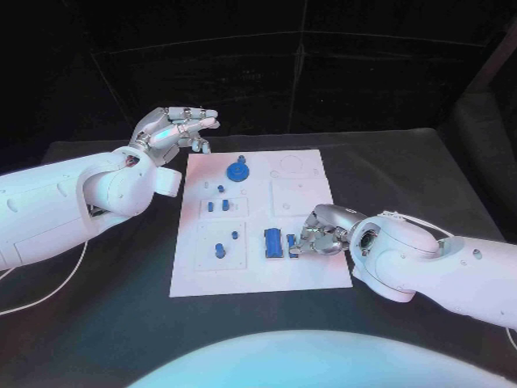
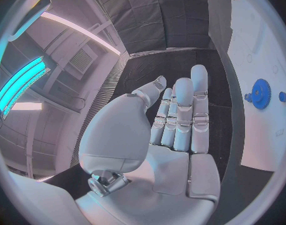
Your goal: Assemble the parts on the task board
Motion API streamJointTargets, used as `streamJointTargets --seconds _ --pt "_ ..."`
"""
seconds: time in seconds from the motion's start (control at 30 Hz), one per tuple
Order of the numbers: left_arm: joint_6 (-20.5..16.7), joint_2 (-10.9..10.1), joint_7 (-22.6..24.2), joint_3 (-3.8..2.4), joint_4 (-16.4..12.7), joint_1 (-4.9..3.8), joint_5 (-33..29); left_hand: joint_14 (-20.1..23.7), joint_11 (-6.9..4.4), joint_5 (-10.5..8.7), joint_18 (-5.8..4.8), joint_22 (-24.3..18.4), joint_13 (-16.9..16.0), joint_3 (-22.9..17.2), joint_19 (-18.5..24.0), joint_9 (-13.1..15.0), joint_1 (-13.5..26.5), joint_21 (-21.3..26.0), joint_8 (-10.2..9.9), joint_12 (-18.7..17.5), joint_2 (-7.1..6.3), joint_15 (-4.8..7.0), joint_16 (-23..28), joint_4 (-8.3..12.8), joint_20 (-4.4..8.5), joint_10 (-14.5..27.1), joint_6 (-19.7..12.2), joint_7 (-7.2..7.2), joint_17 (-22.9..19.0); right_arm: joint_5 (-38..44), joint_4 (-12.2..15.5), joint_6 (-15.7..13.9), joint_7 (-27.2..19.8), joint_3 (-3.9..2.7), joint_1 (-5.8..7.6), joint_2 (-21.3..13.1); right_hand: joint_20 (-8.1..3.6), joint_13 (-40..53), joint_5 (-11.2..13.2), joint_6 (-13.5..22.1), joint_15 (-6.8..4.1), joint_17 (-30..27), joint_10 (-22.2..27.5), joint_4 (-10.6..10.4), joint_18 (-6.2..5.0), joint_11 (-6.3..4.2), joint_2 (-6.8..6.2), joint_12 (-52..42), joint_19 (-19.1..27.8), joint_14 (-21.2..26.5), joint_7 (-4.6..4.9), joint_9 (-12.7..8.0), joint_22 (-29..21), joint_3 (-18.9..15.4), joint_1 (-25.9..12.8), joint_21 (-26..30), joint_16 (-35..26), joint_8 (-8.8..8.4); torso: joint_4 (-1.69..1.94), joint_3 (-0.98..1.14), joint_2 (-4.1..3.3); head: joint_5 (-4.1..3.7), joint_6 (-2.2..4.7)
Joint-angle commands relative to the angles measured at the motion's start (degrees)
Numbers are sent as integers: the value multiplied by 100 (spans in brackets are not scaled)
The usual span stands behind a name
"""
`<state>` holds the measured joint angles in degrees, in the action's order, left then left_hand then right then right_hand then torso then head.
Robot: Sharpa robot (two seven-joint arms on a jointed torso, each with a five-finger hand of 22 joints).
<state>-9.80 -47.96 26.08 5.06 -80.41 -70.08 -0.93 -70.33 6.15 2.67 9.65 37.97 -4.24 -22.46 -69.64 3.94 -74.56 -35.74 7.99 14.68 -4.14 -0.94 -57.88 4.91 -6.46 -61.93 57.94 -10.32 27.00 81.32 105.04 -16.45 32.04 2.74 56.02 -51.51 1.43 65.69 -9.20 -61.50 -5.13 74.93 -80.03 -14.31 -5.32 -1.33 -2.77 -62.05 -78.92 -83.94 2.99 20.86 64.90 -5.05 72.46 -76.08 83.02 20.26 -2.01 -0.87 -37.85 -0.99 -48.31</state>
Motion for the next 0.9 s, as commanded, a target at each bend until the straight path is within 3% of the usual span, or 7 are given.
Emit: streamJointTargets --seconds 0.03,0.27,0.5,0.6,0.73,0.83,0.9 --pt "32 3 32 -4 1 -7 -11 29 0 16 79 -8 9 19 1 -8 -26 19 3 20 21 -11 -15 5 -19 37 -32 -11 -10 145 24 -58 10 -2 7 5 -1 11 -47 -25 13 225 22 6 25 -5 17 -3 9 -373 -9 11 12 -49 54 4 -12 14 0 7 2 15 -8" --pt "30 3 33 -4 5 -7 -11 29 0 16 79 -8 9 19 1 -8 -26 19 3 20 21 -11 -15 5 -19 37 -32 -11 -10 186 106 -206 -75 -2 7 -27 -3 9 -93 -26 11 224 22 22 25 -7 12 -1 8 -373 -10 16 12 -92 75 5 -13 14 -16 2 9 12 6" --pt "24 4 36 -4 18 -7 -11 29 0 16 79 -8 9 19 1 -8 -26 19 3 20 21 -11 -15 5 -19 37 -32 -11 -10 -60 258 -764 -430 -6 11 -222 1 -45 -210 72 25 151 59 -19 9 18 -18 67 50 -358 22 2 -76 -244 29 61 -59 -50 -20 -8 32 -14 64" --pt "22 12 41 -3 20 -7 -11 29 0 16 79 -8 9 19 1 -8 -26 19 3 20 21 -11 -15 5 -19 37 -32 -11 -10 -637 247 -991 -722 -15 29 -346 13 -186 -237 159 45 -13 151 -29 -30 44 -21 243 150 -320 54 -15 -282 -299 41 188 -160 -106 -16 -22 67 -39 103" --pt "27 57 50 -3 94 -2 -71 30 5 16 78 -11 10 20 -2 -9 -26 21 0 24 29 -15 -20 4 -21 48 -44 -17 -14 -1981 -144 -1128 -1506 -51 194 -389 86 -495 -450 472 128 -377 372 73 -126 149 63 627 408 -237 182 -93 -819 -348 277 552 -418 -310 -24 -61 173 -48 163" --pt "31 100 57 -1 181 15 -157 33 8 15 77 -13 10 26 -2 -9 -17 24 1 26 28 -18 -20 -2 -23 52 -46 -20 -15 -2747 -537 -1099 -2141 -63 346 -354 107 -518 -493 532 149 -383 390 148 -140 172 116 649 427 -244 210 -118 -888 -357 398 606 -431 -365 -31 -80 265 -43 234" --pt "33 135 65 0 260 38 -211 34 10 15 76 -14 10 31 -1 -9 -9 25 1 29 27 -20 -21 -6 -24 54 -47 -21 -17 -3357 -888 -1072 -2672 -68 464 -267 125 -788 -512 569 168 -660 563 223 -203 195 174 977 584 -177 236 -140 -1224 -354 517 832 -624 -411 -35 -93 326 -50 284"
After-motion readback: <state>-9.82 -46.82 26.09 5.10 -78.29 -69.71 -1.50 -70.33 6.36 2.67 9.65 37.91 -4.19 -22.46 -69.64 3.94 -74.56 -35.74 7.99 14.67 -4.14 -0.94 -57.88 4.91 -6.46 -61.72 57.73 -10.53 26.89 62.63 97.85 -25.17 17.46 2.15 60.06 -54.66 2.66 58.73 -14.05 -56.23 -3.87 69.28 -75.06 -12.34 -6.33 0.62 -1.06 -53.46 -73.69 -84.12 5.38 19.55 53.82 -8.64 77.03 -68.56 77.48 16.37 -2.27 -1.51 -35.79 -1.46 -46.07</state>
